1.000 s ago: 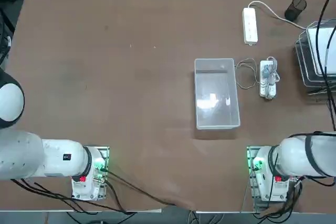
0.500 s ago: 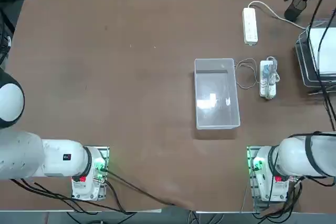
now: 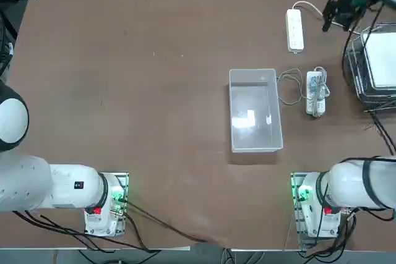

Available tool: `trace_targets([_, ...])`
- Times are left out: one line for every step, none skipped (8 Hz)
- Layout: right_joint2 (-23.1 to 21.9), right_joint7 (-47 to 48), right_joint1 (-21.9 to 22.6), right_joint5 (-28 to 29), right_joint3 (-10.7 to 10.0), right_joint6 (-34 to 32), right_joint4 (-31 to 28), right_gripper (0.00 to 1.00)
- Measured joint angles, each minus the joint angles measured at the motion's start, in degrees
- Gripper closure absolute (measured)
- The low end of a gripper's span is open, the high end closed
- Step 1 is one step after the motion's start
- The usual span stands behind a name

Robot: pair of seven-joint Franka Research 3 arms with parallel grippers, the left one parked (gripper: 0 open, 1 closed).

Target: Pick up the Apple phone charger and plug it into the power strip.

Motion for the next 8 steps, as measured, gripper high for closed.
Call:
trace_targets([-0.7,3.3,1.1,-3.6,0.1,4.4,-5.1,0.00])
trace_targets([-1.1,6.4,2.0,-5.8,0.3,8.4,-9.7,0.00])
trace_targets([-1.2,8.5,2.3,-6.5,0.4,11.8,-13.1,0.00])
trace_targets([-1.2,9.7,2.3,-6.7,0.4,14.8,-16.0,0.01])
trace_targets([-1.2,10.3,2.2,-7.2,0.4,17.7,-18.5,0.01])
trace_targets([-1.2,11.4,2.2,-8.4,0.4,20.7,-21.1,0.01])
trace_targets([-1.0,13.4,2.3,-10.8,0.4,22.8,-23.3,0.01])
trace_targets([-0.4,16.3,2.6,-14.2,0.4,23.7,-24.6,0.01])
